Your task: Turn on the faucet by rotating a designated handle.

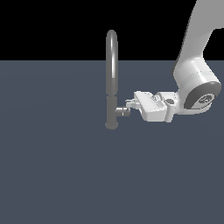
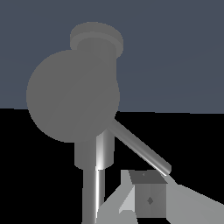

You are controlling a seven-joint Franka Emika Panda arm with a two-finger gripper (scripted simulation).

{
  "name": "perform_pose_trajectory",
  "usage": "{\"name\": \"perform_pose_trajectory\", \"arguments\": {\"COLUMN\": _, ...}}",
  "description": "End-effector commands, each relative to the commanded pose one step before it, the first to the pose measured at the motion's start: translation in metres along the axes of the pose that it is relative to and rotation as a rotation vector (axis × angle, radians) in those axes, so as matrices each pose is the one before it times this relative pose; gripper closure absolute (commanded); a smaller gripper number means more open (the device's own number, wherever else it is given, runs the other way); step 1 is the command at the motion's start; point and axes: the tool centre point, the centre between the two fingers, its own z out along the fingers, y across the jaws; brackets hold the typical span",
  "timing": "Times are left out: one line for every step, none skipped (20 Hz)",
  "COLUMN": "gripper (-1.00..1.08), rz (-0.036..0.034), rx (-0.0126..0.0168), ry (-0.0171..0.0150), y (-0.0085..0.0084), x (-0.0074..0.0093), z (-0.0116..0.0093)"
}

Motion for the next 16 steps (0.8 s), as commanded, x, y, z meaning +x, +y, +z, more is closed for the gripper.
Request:
{"name": "perform_pose_trajectory", "arguments": {"gripper": 1.08, "rz": 0.00871, "rx": -0.00005, "ry": -0.00101, "y": 0.00754, "x": 0.01191, "z": -0.00011}}
{"name": "perform_pose_trajectory", "arguments": {"gripper": 1.08, "rz": 0.00336, "rx": -0.00022, "ry": -0.00061, "y": 0.0041, "x": 0.00635, "z": -0.00003}}
{"name": "perform_pose_trajectory", "arguments": {"gripper": 1.08, "rz": 0.00336, "rx": -0.00021, "ry": -0.00061, "y": 0.00411, "x": 0.00637, "z": -0.00004}}
{"name": "perform_pose_trajectory", "arguments": {"gripper": 1.08, "rz": 0.00339, "rx": -0.0002, "ry": -0.0006, "y": 0.0041, "x": 0.00642, "z": -0.00005}}
{"name": "perform_pose_trajectory", "arguments": {"gripper": 1.08, "rz": 0.0034, "rx": -0.00018, "ry": -0.00059, "y": 0.00409, "x": 0.00645, "z": -0.00006}}
{"name": "perform_pose_trajectory", "arguments": {"gripper": 1.08, "rz": 0.0, "rx": 0.0, "ry": 0.0, "y": 0.0, "x": 0.0, "z": 0.0}}
{"name": "perform_pose_trajectory", "arguments": {"gripper": 1.08, "rz": -0.03282, "rx": -0.00382, "ry": 0.0005, "y": -0.01147, "x": -0.02127, "z": 0.00031}}
{"name": "perform_pose_trajectory", "arguments": {"gripper": 1.08, "rz": 0.00403, "rx": 0.00044, "ry": -0.00007, "y": 0.00148, "x": 0.0066, "z": -0.00002}}
{"name": "perform_pose_trajectory", "arguments": {"gripper": 1.08, "rz": 0.004, "rx": 0.00044, "ry": -0.00007, "y": 0.00147, "x": 0.00655, "z": -0.00002}}
{"name": "perform_pose_trajectory", "arguments": {"gripper": 1.08, "rz": 0.00397, "rx": 0.00044, "ry": -0.00007, "y": 0.00145, "x": 0.0065, "z": -0.00003}}
{"name": "perform_pose_trajectory", "arguments": {"gripper": 1.08, "rz": 0.00394, "rx": 0.00044, "ry": -0.00007, "y": 0.00143, "x": 0.00644, "z": -0.00003}}
{"name": "perform_pose_trajectory", "arguments": {"gripper": 1.08, "rz": 0.00391, "rx": 0.00044, "ry": -0.00007, "y": 0.00141, "x": 0.00639, "z": -0.00003}}
{"name": "perform_pose_trajectory", "arguments": {"gripper": 1.08, "rz": 0.00388, "rx": 0.00044, "ry": -0.00007, "y": 0.00139, "x": 0.00633, "z": -0.00004}}
{"name": "perform_pose_trajectory", "arguments": {"gripper": 1.08, "rz": 0.00382, "rx": 0.00044, "ry": -0.00007, "y": 0.00137, "x": 0.00626, "z": -0.00004}}
{"name": "perform_pose_trajectory", "arguments": {"gripper": 1.08, "rz": 0.00379, "rx": 0.00045, "ry": -0.00007, "y": 0.00134, "x": 0.0062, "z": -0.00005}}
{"name": "perform_pose_trajectory", "arguments": {"gripper": 1.08, "rz": 0.0, "rx": 0.0, "ry": 0.0, "y": 0.0, "x": 0.0, "z": 0.0}}
